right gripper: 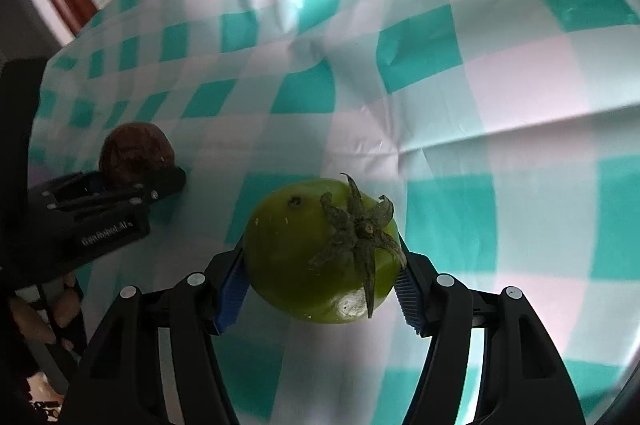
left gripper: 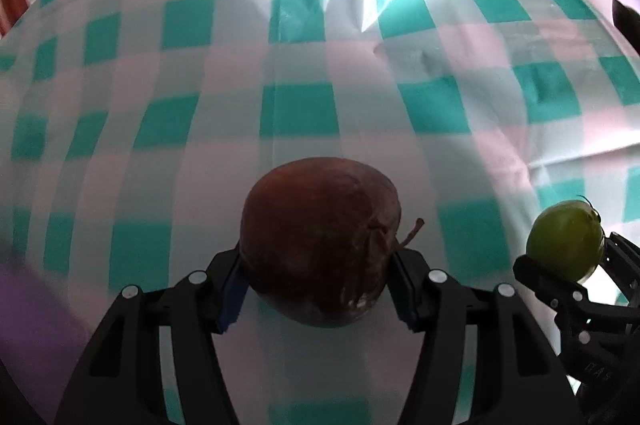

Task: Organize fruits
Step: 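Carry the dark red apple and green tomato over the white box with both tools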

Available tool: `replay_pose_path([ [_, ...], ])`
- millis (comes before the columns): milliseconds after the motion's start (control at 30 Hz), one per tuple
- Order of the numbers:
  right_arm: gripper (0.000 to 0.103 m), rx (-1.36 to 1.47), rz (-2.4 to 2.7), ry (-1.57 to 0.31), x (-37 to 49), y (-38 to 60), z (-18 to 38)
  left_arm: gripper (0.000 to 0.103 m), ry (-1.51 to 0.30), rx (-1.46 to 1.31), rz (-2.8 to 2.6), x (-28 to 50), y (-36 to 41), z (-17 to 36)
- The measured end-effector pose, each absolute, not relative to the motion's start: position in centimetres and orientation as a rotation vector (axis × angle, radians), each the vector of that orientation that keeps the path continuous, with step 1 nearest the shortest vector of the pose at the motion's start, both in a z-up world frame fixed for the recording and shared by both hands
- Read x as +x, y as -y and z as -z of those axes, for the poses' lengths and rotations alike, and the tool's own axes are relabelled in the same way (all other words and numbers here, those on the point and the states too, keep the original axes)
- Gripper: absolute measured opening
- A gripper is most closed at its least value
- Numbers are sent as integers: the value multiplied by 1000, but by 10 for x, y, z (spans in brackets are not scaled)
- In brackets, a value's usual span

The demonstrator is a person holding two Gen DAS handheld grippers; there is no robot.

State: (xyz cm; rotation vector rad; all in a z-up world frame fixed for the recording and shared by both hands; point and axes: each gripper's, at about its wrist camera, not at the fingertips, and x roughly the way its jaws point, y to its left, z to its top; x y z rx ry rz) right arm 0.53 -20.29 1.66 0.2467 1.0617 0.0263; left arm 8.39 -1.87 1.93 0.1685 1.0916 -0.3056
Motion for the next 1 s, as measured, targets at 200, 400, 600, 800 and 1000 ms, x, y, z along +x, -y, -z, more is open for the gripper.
replay_pose_path([
  [200, 62, 184, -138, -1031, -36, 198, -55, 60, -1086, 117, 276, 30, 37, -49],
  [400, 62, 110, -248, -970, -58, 186, -95, 60, -1051, 136, 257, -20, 16, -87],
  [600, 62, 18, -372, -895, -77, 156, -127, 60, -972, 124, 185, -63, -5, -122],
  [800, 62, -17, -476, -812, -84, 125, -160, 60, -884, 87, 101, -90, -32, -156],
  [1000, 62, -60, -565, -771, -83, 97, -179, 60, -832, 33, 25, -104, -57, -181],
])
